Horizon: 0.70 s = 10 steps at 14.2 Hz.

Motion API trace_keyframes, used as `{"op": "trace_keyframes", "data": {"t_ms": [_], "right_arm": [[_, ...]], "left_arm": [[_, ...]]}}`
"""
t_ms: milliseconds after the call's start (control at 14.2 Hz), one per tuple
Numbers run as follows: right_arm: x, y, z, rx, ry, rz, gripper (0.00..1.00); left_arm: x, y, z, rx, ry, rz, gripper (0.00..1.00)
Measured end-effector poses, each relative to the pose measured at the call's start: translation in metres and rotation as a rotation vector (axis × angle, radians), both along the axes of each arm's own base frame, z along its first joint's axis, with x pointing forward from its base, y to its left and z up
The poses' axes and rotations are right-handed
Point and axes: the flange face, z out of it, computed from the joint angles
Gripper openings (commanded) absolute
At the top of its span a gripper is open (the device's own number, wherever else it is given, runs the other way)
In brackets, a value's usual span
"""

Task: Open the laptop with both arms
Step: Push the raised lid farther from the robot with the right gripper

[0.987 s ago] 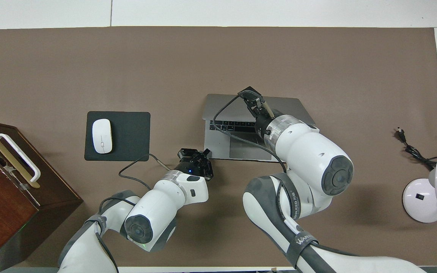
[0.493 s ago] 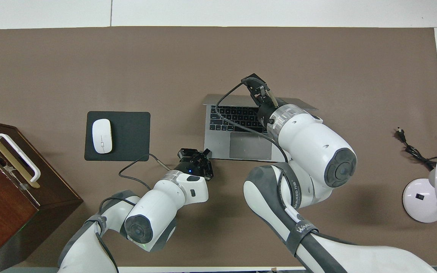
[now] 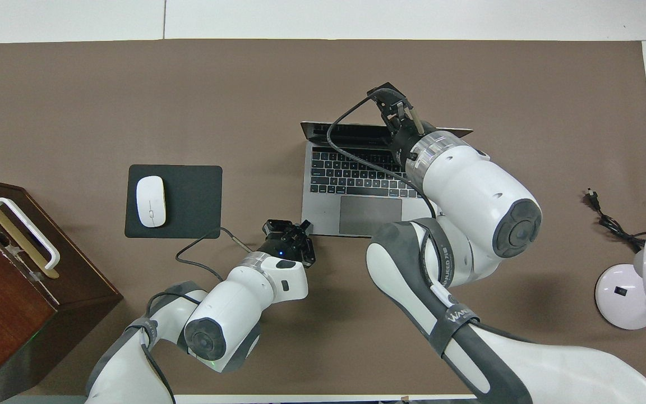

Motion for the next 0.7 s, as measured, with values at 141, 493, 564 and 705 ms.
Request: {"op": "trace_keyframes", "data": {"t_ms": [141, 493, 564, 705], "right_arm": [[0.005, -0.002, 0.004, 0.004, -0.011, -0.005, 1.0], [0.014, -0.005, 0.008, 0.008, -0.023, -0.016, 1.0], [0.015, -0.007, 0.009, 0.009, -0.025, -0.019, 1.0], [0.018, -0.01, 0.01, 0.009, -0.027, -0.025, 1.0]], "left_arm": [[0.0, 0.0, 0.0, 0.0, 0.0, 0.0, 0.0], [0.0, 0.0, 0.0, 0.0, 0.0, 0.0, 0.0], [0.0, 0.0, 0.0, 0.0, 0.0, 0.0, 0.0], [0.0, 0.0, 0.0, 0.0, 0.0, 0.0, 0.0]]}}
